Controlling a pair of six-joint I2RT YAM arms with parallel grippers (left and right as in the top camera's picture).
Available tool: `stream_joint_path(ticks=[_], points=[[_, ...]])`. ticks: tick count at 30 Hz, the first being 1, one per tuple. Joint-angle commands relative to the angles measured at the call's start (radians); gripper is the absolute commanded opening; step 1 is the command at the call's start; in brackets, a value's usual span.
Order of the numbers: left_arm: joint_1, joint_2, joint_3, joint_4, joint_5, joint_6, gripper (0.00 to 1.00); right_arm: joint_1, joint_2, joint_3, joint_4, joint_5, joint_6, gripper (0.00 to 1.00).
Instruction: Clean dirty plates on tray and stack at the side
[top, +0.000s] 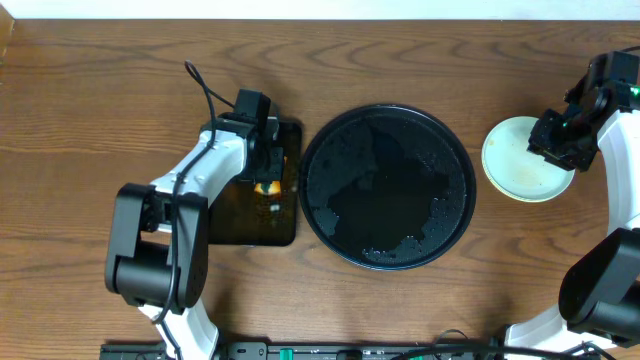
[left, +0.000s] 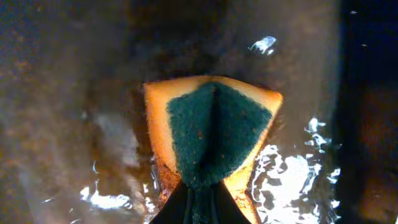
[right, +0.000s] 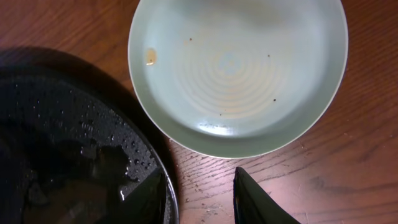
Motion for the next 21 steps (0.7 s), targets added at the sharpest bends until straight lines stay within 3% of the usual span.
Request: stream_joint_path(ticks=[1,3,5,7,10,12,21], points=[[0.013,0.051,-0.010,-0.047,-0.229,-0.076,0.08,0.008,-0.015,-0.003,-0.006,-0.011,-0.025,0.33],[0.023,0.044,-0.008,-0.090,-0.397,-0.215,0.08,0.008,-0.015,-0.003,-0.006,-0.011,-0.025,0.33],[0.031,0.034,-0.008,-0.119,-0.438,-0.286,0.07,0.008,-0.015,-0.003,-0.006,-0.011,-0.025,0.33],[0.032,0.024,-0.008,-0.107,-0.316,-0.260,0.07,0.008,-0.015,-0.003,-0.006,-0.011,-0.025,0.33],[0.028,0.016,-0.008,-0.066,0.111,0.022,0.08,0.008,-0.015,-0.003,-0.006,-0.011,-0.040,0.33],[0.028,0.016,-0.008,-0.051,0.252,0.077,0.08,0.008,-0.015,-0.003,-0.006,-0.011,-0.040,0.33],[0.028,0.016,-0.008,0.014,0.230,-0.013,0.08,0.008,-0.015,-0.003,-0.008,-0.011,-0.040,0.32]])
